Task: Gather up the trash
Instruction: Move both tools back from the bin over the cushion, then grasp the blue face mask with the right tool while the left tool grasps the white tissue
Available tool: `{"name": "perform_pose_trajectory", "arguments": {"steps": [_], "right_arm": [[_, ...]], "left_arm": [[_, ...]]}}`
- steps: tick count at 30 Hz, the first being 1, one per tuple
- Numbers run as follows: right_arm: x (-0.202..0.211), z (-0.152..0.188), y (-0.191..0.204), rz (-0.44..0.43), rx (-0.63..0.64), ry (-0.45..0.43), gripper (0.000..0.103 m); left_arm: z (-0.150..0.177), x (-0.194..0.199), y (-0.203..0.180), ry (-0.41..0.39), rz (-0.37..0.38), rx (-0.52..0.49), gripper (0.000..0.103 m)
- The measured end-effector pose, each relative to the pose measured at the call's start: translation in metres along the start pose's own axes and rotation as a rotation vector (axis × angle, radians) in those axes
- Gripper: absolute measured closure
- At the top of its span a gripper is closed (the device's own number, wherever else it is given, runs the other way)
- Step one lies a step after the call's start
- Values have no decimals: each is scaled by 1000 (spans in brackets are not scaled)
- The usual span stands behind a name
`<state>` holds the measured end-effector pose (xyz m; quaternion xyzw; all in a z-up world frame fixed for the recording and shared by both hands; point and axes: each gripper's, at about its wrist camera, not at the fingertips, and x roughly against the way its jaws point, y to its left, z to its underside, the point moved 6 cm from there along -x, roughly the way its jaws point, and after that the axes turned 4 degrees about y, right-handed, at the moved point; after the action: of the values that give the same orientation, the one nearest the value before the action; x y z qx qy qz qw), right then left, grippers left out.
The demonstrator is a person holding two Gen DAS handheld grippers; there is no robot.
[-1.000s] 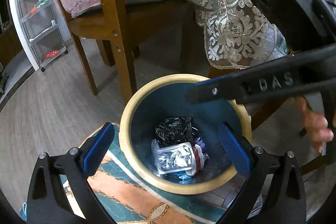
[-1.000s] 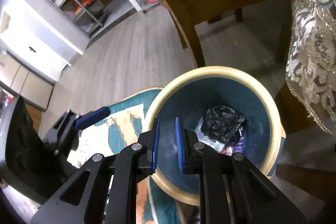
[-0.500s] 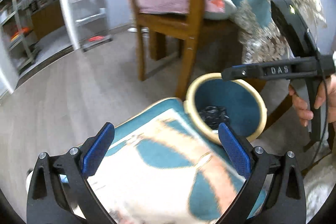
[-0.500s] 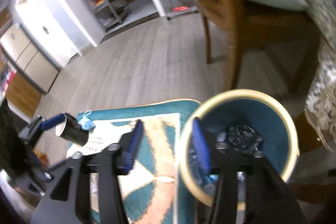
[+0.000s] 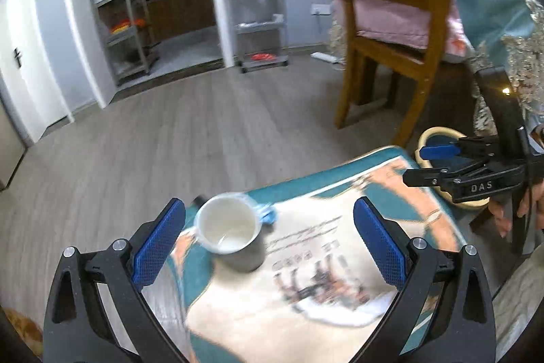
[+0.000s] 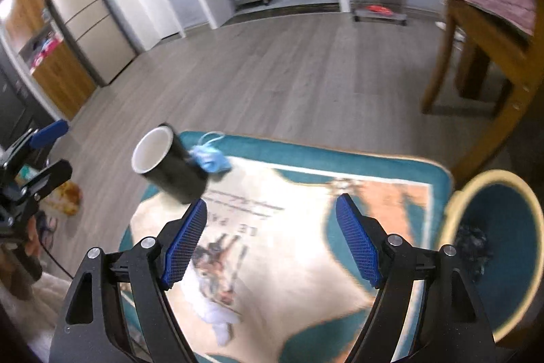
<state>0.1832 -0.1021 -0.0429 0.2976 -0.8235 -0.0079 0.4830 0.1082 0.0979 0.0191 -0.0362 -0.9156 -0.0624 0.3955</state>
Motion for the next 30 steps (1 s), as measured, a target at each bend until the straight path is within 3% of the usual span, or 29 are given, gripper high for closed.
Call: {"name": "perform_pose_trajectory", "arguments": {"steps": [7, 10, 19, 26, 29, 30], "right_arm": [[-59, 22, 48, 46, 161, 107, 24], [-71, 12, 55, 40, 169, 82, 24], [-132, -22, 75, 30, 256, 82, 26], [-170, -34, 79, -17, 270, 109, 47], [-181, -40, 80, -32, 266, 115, 61], [-184, -42, 81, -46, 262, 114, 70]], "left_arm": [[17, -4, 40, 17, -24, 53, 6], [12, -4, 49, 5, 6, 115, 6], [15, -33, 50, 72, 7, 80, 6], [18, -46, 59, 105, 35, 124, 6], [20, -49, 62, 112, 40, 134, 6], [20, -49, 62, 115, 41, 136, 6]]}}
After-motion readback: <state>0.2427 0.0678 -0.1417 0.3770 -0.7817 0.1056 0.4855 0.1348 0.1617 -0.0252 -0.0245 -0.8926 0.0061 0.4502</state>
